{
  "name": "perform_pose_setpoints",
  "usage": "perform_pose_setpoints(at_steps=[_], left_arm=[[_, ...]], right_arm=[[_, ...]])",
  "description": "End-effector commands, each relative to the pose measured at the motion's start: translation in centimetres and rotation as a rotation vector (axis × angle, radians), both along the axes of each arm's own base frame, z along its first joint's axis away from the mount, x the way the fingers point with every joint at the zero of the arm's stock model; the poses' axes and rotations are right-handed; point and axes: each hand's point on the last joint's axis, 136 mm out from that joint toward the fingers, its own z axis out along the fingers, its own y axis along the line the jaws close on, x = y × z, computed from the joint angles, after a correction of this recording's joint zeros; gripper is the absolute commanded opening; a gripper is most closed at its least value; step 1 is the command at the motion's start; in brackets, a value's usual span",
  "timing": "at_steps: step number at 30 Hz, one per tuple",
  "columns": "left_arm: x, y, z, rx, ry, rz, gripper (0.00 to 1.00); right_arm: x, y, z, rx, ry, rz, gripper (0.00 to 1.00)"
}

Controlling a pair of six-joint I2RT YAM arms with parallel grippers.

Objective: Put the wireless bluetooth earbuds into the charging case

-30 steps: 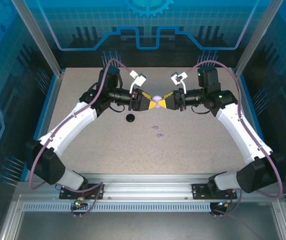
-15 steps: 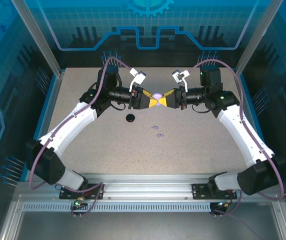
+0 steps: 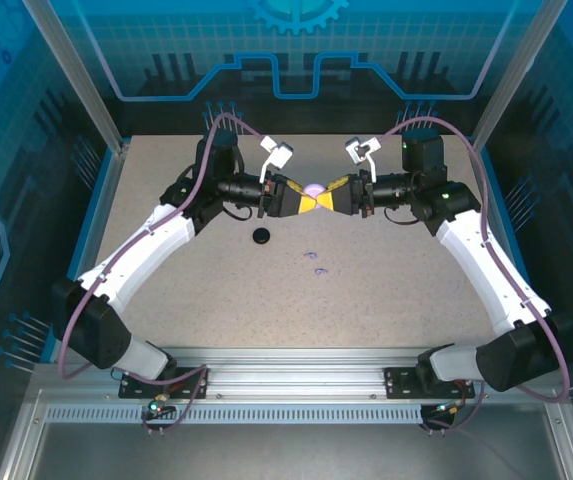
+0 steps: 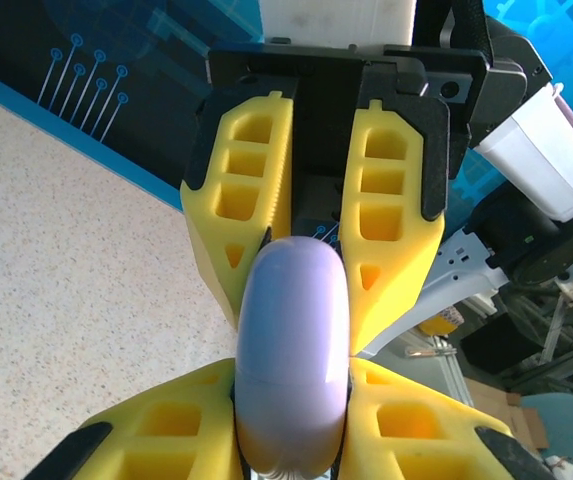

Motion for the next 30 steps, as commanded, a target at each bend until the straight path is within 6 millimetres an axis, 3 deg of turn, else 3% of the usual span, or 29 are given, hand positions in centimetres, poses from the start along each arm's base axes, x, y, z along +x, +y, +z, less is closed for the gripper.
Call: perform_pose_setpoints(at_steps=[1, 3, 9, 21, 30], left_arm=[[-1.0, -0.4, 0.6, -0.024, -0.018, -0.048, 0.18], [-1.1, -0.4, 0.6, -0.025, -0.023, -0.05, 0.16], [-1.9, -0.1, 0.5, -0.017, -0.04, -0.069, 0.16], [-2.4, 0.3, 0.5, -0.004, -0.071, -0.072, 0.16], [-3.0, -0.3, 0.0, 0.012, -0.175, -0.102, 0.09]], right_arm=[[-0.6, 0.3, 1.4, 0.01, -0.046, 0.007, 0.23], [-0.6, 0.2, 1.2, -0.001, -0.049, -0.001, 0.25], [-0.8, -0.3, 1.5, -0.042, -0.076, -0.04, 0.47], [-0.6, -0.8, 1.5, -0.093, -0.084, -0.078, 0.5], [-1.0, -0.6, 1.3, -0.105, -0.086, -0.06, 0.51]])
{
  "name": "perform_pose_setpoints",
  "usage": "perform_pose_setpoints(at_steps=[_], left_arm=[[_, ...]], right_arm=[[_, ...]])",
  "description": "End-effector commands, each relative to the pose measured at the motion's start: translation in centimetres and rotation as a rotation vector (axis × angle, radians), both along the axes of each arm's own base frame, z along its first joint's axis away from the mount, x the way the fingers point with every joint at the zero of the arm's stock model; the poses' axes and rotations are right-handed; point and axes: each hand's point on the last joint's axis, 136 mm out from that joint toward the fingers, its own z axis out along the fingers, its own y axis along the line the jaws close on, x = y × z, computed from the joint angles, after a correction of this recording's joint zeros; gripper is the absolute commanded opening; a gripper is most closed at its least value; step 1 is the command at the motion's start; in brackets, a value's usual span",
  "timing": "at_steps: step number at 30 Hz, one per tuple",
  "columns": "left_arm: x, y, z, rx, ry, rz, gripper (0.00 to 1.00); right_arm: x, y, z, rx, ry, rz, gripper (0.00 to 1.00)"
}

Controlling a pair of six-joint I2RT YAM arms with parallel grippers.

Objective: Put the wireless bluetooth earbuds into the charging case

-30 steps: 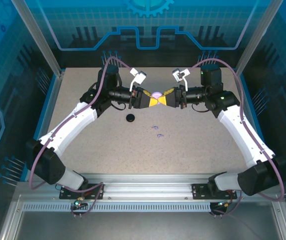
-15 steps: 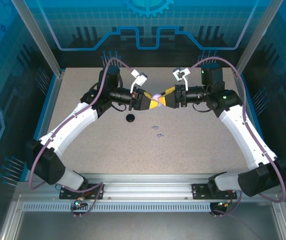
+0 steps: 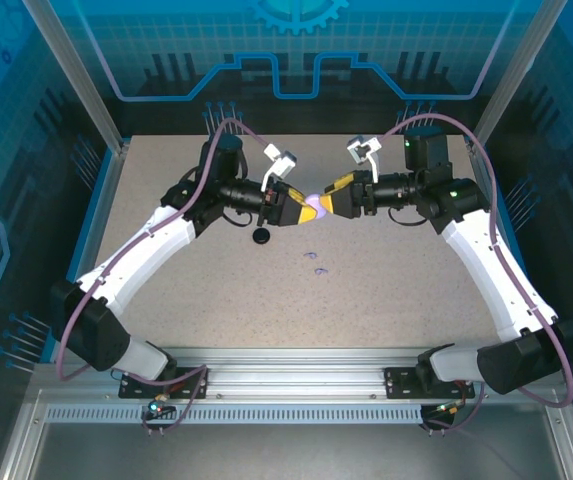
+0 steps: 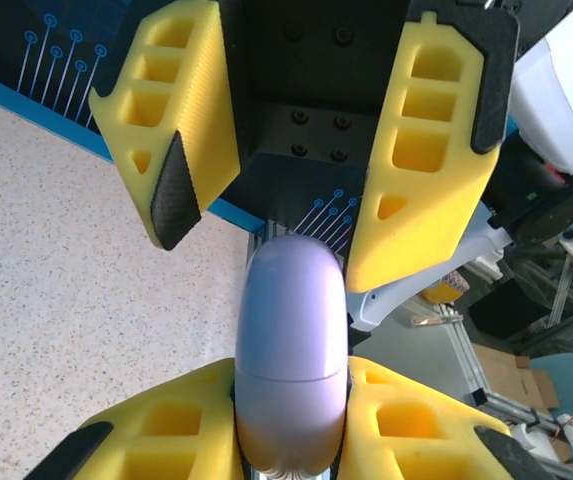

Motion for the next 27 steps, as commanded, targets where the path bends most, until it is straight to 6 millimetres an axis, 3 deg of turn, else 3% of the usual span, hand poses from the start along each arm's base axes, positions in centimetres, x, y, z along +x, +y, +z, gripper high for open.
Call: perform_pose_setpoints(at_steps=[1, 13, 21, 27], left_arm=[[-1.6, -0.2, 1.0, -0.022, -0.133, -0.055, 0.1], [-2.6, -0.1, 0.1, -0.039, -0.336, -0.044, 0.11], [-2.1, 0.0, -0.9, -0.012, -0.346, -0.008, 0.1], [-1.4, -0.2, -1.3, -0.009, -0.326, 0.013, 0.1]], right_arm=[[-1.0, 0.2, 1.2, -0.004, -0.041, 0.023, 0.52], [-0.4, -0.2, 0.8, -0.047, -0.05, -0.028, 0.53], [0.5, -1.2, 1.3, -0.074, -0.073, -0.125, 0.55], [-1.9, -0.9, 1.4, -0.064, -0.088, -0.019, 0.57]])
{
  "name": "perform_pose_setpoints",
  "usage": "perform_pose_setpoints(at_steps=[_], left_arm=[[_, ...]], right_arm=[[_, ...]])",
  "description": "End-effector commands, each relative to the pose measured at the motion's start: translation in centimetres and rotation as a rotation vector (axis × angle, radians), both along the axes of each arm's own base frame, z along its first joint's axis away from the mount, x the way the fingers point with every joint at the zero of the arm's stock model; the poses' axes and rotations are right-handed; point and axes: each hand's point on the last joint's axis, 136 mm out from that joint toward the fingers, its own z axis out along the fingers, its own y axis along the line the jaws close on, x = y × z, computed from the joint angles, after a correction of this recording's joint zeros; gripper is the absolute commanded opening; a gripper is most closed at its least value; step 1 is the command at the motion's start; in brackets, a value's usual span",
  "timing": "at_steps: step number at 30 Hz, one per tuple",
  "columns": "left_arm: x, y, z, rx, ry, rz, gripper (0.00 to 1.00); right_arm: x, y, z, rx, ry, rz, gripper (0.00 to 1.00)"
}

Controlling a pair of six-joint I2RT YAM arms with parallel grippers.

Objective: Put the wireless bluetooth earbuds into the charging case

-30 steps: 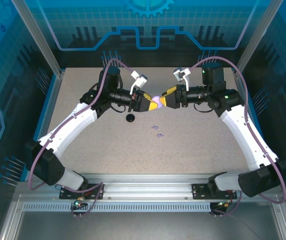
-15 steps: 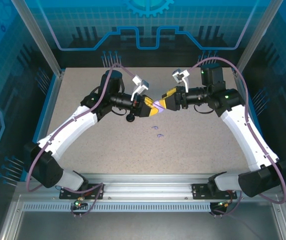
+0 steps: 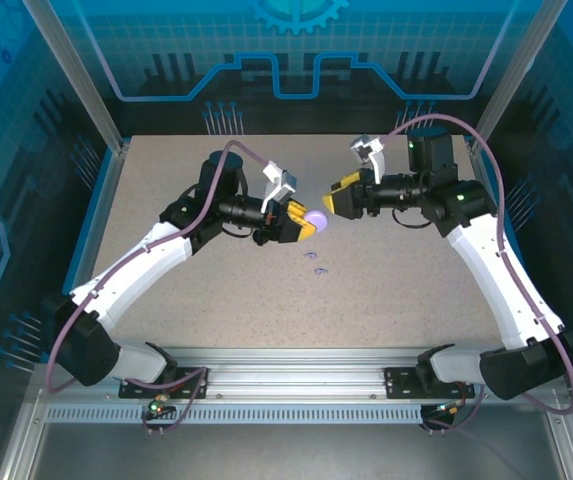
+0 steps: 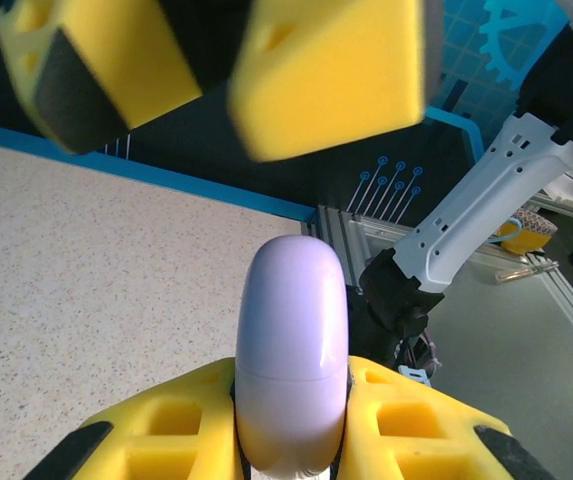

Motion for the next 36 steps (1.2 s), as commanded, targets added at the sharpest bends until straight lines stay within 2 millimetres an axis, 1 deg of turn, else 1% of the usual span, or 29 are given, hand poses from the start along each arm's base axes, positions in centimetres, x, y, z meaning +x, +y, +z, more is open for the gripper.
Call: perform_pose_setpoints(at_steps=[1, 3, 5, 8, 12, 21, 28, 33, 36], left_arm=[[0.1, -0.2, 0.8, -0.024, -0.046, 0.004, 0.1], [0.3, -0.3, 0.9, -0.027, -0.04, 0.005, 0.1], [0.3, -0.4, 1.2, -0.034, -0.031, 0.002, 0.1], [-0.1, -0.4, 1.6, -0.046, -0.03, -0.018, 0.1], [-0.4, -0.3, 2.0, -0.053, -0.033, -0.031, 0.1], [-1.2, -0.1, 2.5, -0.064, -0.031, -0.058, 0.1], [-1.8, 0.0, 2.6, -0.07, -0.041, -0.074, 0.1], [-2.0, 0.2, 2.1, -0.054, -0.054, -0.076, 0.1], [-2.3, 0.3, 1.8, -0.042, -0.063, -0.084, 0.1]], right_arm=[[-2.5, 0.2, 1.1, 0.01, -0.027, 0.088, 0.57], [-3.5, 0.5, 1.1, 0.014, -0.033, 0.132, 0.6], [-4.1, 0.8, 0.6, -0.001, -0.034, 0.157, 0.64], [-4.1, 0.9, -0.1, -0.03, -0.031, 0.155, 0.65], [-3.8, 1.1, -0.5, -0.041, -0.023, 0.153, 0.65], [-3.0, 1.1, -1.2, -0.072, -0.015, 0.124, 0.66], [-1.8, 0.8, -1.6, -0.098, -0.015, 0.065, 0.66], [-0.4, -0.1, -1.1, -0.098, -0.03, -0.023, 0.65], [0.1, -0.5, -0.7, -0.081, -0.031, -0.049, 0.66]])
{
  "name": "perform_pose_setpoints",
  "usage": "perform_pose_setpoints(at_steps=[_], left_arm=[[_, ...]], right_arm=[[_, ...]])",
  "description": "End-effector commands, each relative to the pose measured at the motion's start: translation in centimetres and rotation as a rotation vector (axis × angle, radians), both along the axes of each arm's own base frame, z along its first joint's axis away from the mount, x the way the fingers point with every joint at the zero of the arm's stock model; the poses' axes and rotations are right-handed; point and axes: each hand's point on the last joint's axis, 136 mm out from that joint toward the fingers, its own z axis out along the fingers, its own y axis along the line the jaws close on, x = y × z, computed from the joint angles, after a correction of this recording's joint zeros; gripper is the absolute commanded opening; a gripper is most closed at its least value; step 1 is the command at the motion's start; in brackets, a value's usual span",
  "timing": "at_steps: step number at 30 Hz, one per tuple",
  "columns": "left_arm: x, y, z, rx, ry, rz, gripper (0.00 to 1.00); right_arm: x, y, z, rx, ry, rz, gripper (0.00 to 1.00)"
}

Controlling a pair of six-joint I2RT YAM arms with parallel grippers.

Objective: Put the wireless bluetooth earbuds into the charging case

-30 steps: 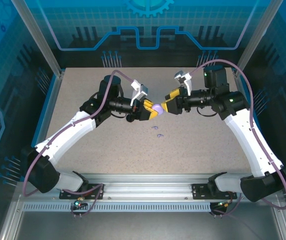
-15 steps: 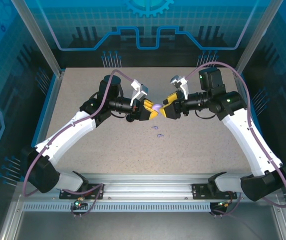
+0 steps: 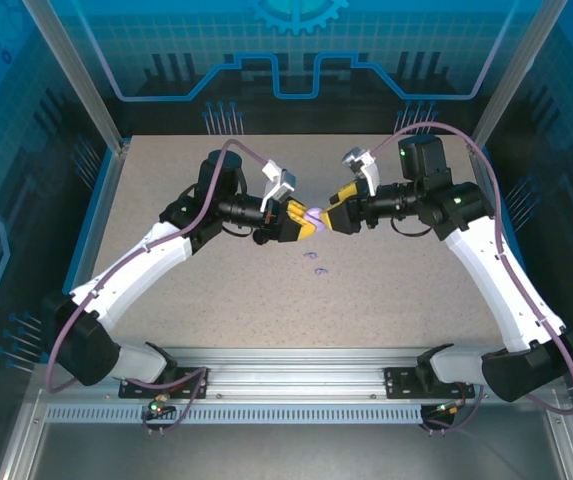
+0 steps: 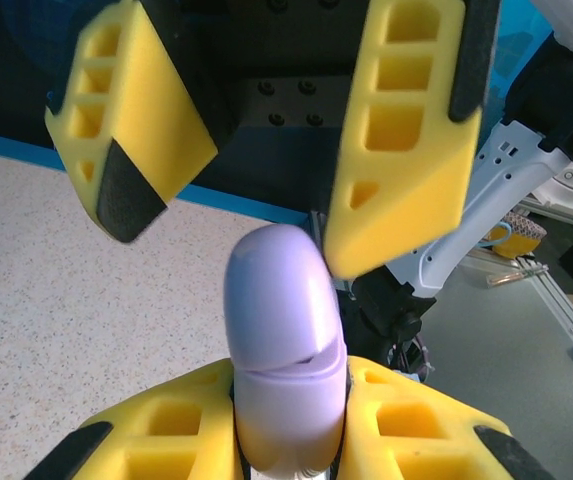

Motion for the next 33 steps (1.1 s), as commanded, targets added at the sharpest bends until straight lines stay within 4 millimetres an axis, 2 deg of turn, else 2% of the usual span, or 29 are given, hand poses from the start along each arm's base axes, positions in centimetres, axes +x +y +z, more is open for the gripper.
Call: perform_pose_setpoints(at_steps=[1, 9, 12, 14, 17, 20, 28, 33], left_arm=[[-2.2, 0.3, 1.4, -0.026, -0.071, -0.068, 0.1], [-2.2, 0.3, 1.0, -0.011, -0.082, -0.06, 0.1], [-1.6, 0.2, 0.5, 0.005, -0.076, -0.027, 0.1], [-1.2, 0.3, 0.2, 0.005, -0.073, -0.009, 0.1], [-0.7, 0.7, -0.2, -0.01, -0.073, 0.016, 0.1], [-0.1, 1.5, -0.6, -0.024, -0.068, 0.05, 0.1], [1.0, 4.4, -1.6, -0.065, -0.017, 0.144, 0.1], [0.8, 5.8, -2.2, -0.086, 0.0, 0.189, 0.1]], right_arm=[[1.6, -1.0, 1.1, 0.006, -0.031, -0.087, 0.65], [2.7, -2.0, 0.9, 0.0, -0.023, -0.16, 0.66], [3.7, -3.4, 0.8, -0.015, -0.026, -0.256, 0.66], [4.8, -4.8, 0.0, -0.048, -0.011, -0.353, 0.66], [6.0, -7.0, -2.5, -0.129, 0.053, -0.472, 0.67], [6.2, -7.8, -5.4, -0.21, 0.129, -0.503, 0.66], [5.8, -7.0, -13.1, -0.351, 0.273, -0.465, 0.65], [5.6, -5.8, -17.3, -0.428, 0.346, -0.435, 0.6]])
